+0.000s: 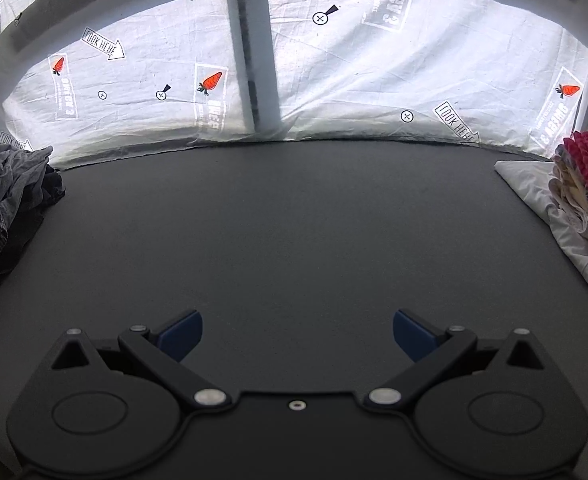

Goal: Fold clothes
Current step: 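Reach both tools to the clothes pile and grasp the plaid shirt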

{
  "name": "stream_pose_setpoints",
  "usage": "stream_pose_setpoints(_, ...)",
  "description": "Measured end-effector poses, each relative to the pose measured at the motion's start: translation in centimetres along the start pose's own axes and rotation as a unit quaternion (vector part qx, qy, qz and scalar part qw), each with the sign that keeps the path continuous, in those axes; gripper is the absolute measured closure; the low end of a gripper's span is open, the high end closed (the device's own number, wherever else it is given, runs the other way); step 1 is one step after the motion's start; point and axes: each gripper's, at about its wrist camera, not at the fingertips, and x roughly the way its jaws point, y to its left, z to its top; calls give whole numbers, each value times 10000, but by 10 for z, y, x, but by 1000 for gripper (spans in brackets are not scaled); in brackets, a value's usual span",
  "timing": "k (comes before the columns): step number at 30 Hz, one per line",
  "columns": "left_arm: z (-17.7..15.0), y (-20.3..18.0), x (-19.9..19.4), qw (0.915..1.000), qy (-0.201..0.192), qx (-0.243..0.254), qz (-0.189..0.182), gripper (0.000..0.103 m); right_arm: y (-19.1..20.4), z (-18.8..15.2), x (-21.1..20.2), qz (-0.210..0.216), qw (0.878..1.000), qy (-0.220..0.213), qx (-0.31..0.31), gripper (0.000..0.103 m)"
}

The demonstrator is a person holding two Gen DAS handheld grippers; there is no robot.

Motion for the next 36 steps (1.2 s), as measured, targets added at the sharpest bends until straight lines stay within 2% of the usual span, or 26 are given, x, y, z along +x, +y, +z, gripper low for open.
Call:
stream_pose_setpoints(5,44,41,20,9983,-329,-343,346,1,43,27,33,138,9986,24,-508,0)
stream_pose_setpoints(7,66,62,28,9965,-525,-422,505,7,65,40,43,168,9985,23,-526,0)
stream_pose_setpoints(10,100,99,40,9920,-941,-431,728,23,99,56,58,189,9978,-8,-630,0)
stream_pose_setpoints(11,111,110,45,9888,-1135,-455,862,31,110,61,63,195,9975,-19,-673,0)
stream_pose_setpoints(12,122,122,50,9849,-1329,-479,997,47,121,66,68,197,9972,-26,-717,0)
stream_pose_setpoints(13,133,133,55,9805,-1523,-503,1132,53,131,69,73,176,9969,-17,-769,0)
stream_pose_setpoints(15,159,158,69,9762,-1644,-480,1328,77,150,77,81,65,9962,47,-866,0)
stream_pose_setpoints(16,171,168,77,9755,-1679,-451,1349,81,157,80,84,10,9961,80,-876,0)
stream_pose_setpoints(22,225,208,125,9633,-2043,-109,1739,78,185,91,119,-395,9958,387,-731,0)
stream_pose_setpoints(26,245,216,148,9550,-2321,136,1842,61,198,96,133,-499,9942,559,-766,0)
stream_pose_setpoints(28,254,214,158,9466,-2476,395,2026,60,206,97,140,-480,9934,633,-823,0)
stream_pose_setpoints(30,264,216,169,9449,-2461,488,2105,60,211,98,143,-396,9931,675,-870,0)
stream_pose_setpoints(31,268,219,174,9487,-2390,497,2008,60,213,98,144,-335,9933,686,-870,0)
stream_pose_setpoints(32,273,222,180,9526,-2317,504,1905,73,214,98,145,-278,9935,693,-859,0)
stream_pose_setpoints(33,274,223,181,9556,-2317,523,1743,101,214,98,144,-234,9937,688,-852,0)
stream_pose_setpoints(35,275,213,175,9529,-2448,572,1697,103,212,97,139,-145,9943,635,-846,0)
stream_pose_setpoints(36,274,204,166,9527,-2548,619,1538,103,211,97,137,-108,9945,605,-844,0)
